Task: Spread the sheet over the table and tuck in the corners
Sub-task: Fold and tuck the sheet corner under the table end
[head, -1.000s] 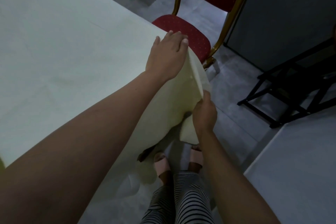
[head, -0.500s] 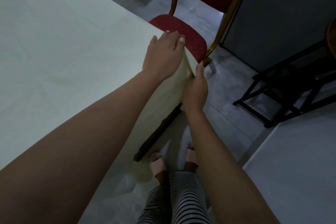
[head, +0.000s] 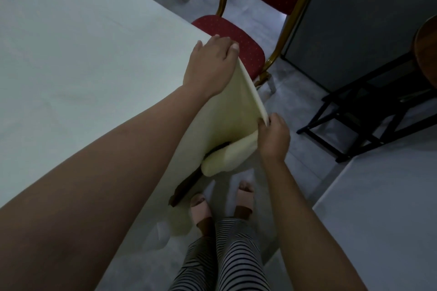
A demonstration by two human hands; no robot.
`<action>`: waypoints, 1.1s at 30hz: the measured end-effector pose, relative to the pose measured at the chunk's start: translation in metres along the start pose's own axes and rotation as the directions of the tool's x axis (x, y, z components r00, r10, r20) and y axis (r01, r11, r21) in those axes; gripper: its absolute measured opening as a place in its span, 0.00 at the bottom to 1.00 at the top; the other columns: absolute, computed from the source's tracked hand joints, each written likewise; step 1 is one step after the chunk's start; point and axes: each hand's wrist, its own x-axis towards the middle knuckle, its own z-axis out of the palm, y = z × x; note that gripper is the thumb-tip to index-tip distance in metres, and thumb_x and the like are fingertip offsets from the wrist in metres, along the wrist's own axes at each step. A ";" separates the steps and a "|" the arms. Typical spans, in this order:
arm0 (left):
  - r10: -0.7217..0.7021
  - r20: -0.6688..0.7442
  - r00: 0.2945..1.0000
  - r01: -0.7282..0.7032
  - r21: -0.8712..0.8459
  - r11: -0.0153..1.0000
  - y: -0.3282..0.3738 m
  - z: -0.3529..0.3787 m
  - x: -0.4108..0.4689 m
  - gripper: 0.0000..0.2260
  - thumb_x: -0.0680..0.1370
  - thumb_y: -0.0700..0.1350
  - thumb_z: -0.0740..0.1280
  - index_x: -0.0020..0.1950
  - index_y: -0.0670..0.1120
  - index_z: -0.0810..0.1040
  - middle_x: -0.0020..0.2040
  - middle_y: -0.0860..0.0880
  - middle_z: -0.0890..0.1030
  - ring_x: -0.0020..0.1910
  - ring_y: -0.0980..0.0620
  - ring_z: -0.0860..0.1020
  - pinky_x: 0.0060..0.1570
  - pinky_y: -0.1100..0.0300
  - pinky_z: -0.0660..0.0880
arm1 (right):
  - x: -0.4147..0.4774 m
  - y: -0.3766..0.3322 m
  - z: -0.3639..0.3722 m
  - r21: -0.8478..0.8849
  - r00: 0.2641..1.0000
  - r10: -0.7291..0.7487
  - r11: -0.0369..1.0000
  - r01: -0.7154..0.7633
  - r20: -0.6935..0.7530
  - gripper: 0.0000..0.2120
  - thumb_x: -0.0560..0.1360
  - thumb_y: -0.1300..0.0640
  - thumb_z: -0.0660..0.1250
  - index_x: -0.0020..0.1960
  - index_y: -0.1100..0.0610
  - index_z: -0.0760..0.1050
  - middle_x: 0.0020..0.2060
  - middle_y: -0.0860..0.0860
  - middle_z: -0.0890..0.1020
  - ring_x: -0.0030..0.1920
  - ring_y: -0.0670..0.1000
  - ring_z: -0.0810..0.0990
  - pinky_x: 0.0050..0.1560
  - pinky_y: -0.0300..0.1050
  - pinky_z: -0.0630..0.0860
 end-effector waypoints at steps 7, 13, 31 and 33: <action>-0.015 0.003 1.000 0.015 0.003 1.000 0.001 0.001 0.001 0.17 0.81 0.51 0.50 0.51 0.47 0.77 0.56 0.48 0.80 0.68 0.49 0.69 0.70 0.47 0.55 | 0.001 0.009 -0.011 -0.008 0.995 0.081 0.997 -0.081 0.051 0.17 0.76 0.68 0.54 0.32 0.54 0.68 0.27 0.45 0.69 0.27 0.44 0.67 0.24 0.37 0.58; -0.012 0.026 1.000 0.011 0.019 1.000 -0.001 0.001 0.001 0.14 0.82 0.52 0.50 0.45 0.51 0.72 0.56 0.48 0.80 0.69 0.49 0.69 0.71 0.47 0.55 | -0.019 0.017 -0.003 -0.065 0.996 0.047 0.997 -0.052 -0.076 0.15 0.74 0.55 0.68 0.35 0.54 0.64 0.31 0.48 0.70 0.33 0.49 0.69 0.29 0.42 0.61; -0.002 0.027 1.000 0.001 0.033 0.999 0.004 -0.002 0.000 0.16 0.82 0.53 0.49 0.37 0.52 0.66 0.45 0.53 0.74 0.68 0.49 0.70 0.70 0.45 0.59 | -0.071 0.018 0.034 0.008 0.982 0.161 0.987 -0.162 0.100 0.26 0.74 0.72 0.53 0.70 0.60 0.68 0.60 0.63 0.76 0.60 0.63 0.73 0.58 0.56 0.73; -0.003 0.026 1.000 0.002 0.040 0.999 0.003 -0.001 0.000 0.16 0.82 0.54 0.49 0.40 0.50 0.69 0.48 0.51 0.77 0.68 0.49 0.70 0.70 0.46 0.58 | -0.063 0.019 0.028 0.002 0.980 0.179 0.984 -0.180 0.085 0.16 0.74 0.70 0.55 0.56 0.64 0.77 0.44 0.63 0.81 0.47 0.62 0.79 0.44 0.54 0.76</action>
